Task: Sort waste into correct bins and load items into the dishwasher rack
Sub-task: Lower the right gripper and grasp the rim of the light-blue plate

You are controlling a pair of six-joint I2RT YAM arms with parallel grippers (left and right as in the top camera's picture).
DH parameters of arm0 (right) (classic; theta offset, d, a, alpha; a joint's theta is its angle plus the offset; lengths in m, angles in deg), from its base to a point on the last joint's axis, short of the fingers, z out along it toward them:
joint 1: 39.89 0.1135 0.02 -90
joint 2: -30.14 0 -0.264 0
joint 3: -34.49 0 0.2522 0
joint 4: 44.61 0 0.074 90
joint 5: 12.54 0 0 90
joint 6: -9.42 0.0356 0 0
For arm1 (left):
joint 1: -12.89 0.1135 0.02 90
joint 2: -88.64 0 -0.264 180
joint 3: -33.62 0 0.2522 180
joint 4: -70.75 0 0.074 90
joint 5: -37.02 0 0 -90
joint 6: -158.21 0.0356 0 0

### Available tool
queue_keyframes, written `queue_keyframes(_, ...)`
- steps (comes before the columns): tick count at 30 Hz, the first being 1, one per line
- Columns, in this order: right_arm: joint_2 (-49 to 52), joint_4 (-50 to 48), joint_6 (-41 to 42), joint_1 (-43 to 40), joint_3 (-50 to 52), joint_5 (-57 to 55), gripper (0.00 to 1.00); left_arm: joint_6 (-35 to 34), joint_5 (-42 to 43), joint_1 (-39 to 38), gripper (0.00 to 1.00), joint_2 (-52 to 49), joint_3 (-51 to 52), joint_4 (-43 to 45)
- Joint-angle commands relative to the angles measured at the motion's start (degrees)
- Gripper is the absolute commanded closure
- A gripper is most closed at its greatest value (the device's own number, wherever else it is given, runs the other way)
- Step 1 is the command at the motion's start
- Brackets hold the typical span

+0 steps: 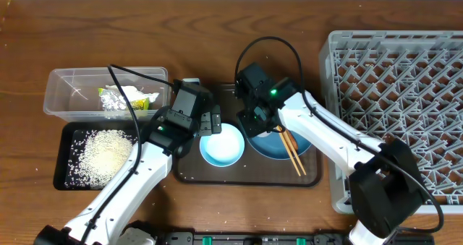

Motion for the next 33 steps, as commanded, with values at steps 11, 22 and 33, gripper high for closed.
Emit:
queue_keyframes(11, -11.4, 9.6, -0.9, -2.7, -9.1, -4.6, 0.48, -0.5, -1.3, -0.1, 0.00, 0.3, -0.7, -2.7)
queue_keyframes(22, -14.6, 21.6, -0.1, -3.1, -8.9, -4.4, 0.08, -3.5, 10.8, -0.1, 0.22, 0.2, 0.1, -14.6)
queue_keyframes(33, -14.6, 25.0, -0.1, -3.0, -8.6, -4.4, 0.01, -6.6, 15.4, -0.2, 0.30, 0.2, 8.2, -9.5)
